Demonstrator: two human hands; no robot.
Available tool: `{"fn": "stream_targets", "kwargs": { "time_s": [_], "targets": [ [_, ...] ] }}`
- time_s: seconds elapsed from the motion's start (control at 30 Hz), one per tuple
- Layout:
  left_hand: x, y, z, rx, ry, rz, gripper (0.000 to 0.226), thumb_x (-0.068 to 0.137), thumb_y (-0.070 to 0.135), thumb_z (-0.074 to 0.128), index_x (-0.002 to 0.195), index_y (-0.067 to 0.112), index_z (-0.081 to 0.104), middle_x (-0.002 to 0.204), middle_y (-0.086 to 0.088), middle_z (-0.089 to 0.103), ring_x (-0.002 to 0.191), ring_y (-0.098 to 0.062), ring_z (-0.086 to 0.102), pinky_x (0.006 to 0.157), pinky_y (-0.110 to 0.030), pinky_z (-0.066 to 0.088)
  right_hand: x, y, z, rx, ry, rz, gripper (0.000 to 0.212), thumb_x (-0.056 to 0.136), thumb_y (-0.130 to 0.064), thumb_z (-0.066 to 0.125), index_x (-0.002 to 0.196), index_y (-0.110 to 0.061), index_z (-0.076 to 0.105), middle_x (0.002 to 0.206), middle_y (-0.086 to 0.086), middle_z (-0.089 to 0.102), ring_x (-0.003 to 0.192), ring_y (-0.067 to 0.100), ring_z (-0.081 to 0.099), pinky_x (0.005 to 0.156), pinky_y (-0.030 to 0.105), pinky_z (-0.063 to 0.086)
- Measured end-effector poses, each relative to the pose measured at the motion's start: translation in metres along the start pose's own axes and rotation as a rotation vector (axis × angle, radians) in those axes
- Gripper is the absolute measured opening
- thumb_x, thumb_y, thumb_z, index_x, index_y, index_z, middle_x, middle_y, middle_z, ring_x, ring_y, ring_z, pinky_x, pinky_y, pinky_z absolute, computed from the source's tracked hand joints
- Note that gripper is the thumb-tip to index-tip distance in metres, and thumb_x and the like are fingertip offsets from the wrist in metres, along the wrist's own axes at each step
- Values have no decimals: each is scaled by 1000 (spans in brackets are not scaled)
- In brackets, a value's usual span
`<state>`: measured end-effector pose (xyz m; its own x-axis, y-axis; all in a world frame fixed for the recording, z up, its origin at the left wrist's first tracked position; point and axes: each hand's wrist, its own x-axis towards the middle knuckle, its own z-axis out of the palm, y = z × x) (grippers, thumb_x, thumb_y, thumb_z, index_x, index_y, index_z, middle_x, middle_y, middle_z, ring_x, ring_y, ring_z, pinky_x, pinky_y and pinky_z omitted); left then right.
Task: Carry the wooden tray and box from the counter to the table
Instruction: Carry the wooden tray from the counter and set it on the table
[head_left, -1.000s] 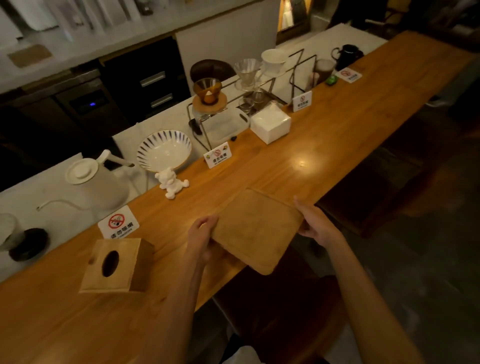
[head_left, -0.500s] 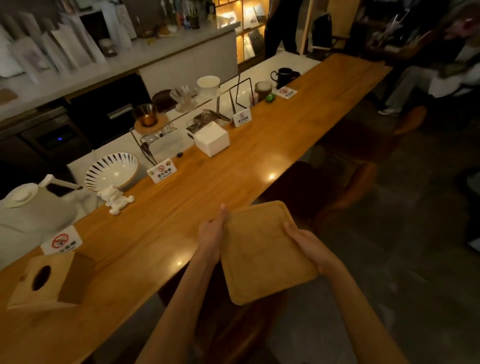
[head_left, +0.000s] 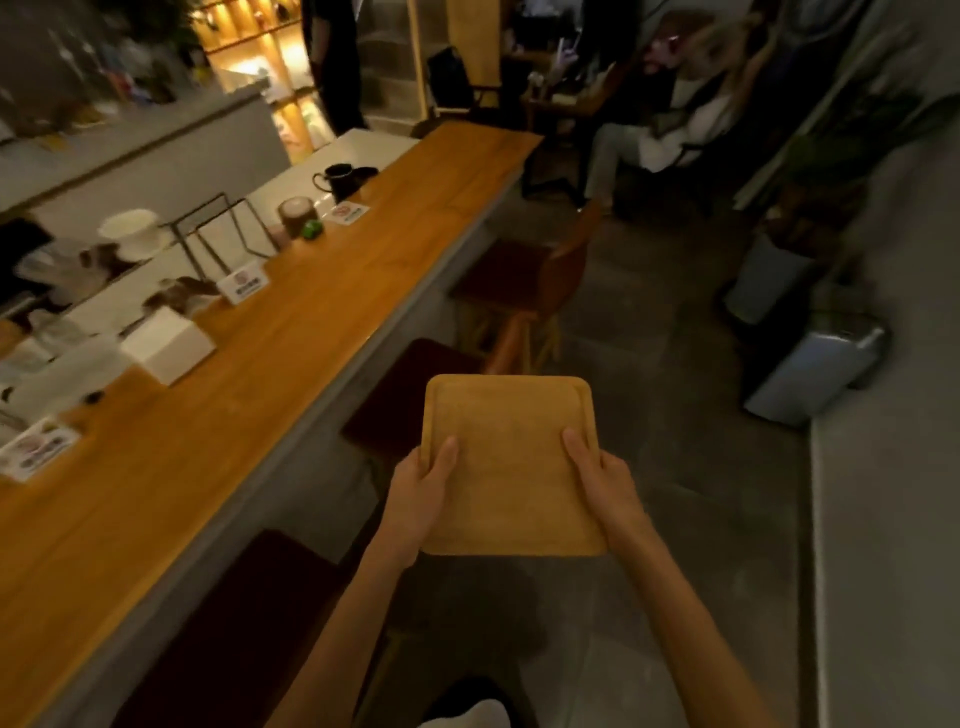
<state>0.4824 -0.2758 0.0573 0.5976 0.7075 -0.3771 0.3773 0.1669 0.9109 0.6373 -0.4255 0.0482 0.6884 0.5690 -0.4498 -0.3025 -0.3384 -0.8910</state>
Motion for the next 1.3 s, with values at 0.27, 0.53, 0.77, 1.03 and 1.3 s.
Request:
{"fn": "stream_targets", "kwargs": {
  "time_s": [0.27,0.53,0.77,1.03,1.3],
  "targets": [
    [89,50,98,-11,-88,-99,69,92,60,49,148,22,35,137,1,48,123,-24,49,104,-44,38,96,-63,-100,80,-77,56,79,78,-63,71,141,-21,49,122,-1,66,107,19,67,86,36,55],
    [269,141,192,17,-98,-63,68,91,59,53,143,17,42,132,-2,53,115,-23,56,95,-41,46,264,-140,-178,150,50,73,65,81,-49,74,133,-14,57,117,4,69,102,22,69,83,37,58],
    [423,240,286,33,-191,-29,56,92,54,53,136,19,46,117,4,58,99,-13,60,82,-34,49,419,-214,-259,183,159,77,68,78,-53,75,131,-14,59,114,5,71,101,24,70,88,43,57],
    [597,316,421,-16,-109,-13,63,92,55,53,142,18,44,129,-1,55,114,-23,59,97,-43,47,616,-284,-374,180,57,113,58,78,-57,72,123,-23,60,115,1,71,99,19,70,75,33,57],
    [776,417,529,-29,28,-118,58,89,60,56,132,21,50,117,-3,63,104,-26,65,96,-53,53,826,-378,-462,48,67,111,55,81,-52,72,120,-15,65,113,7,72,97,24,70,87,43,58]
  ]
}}
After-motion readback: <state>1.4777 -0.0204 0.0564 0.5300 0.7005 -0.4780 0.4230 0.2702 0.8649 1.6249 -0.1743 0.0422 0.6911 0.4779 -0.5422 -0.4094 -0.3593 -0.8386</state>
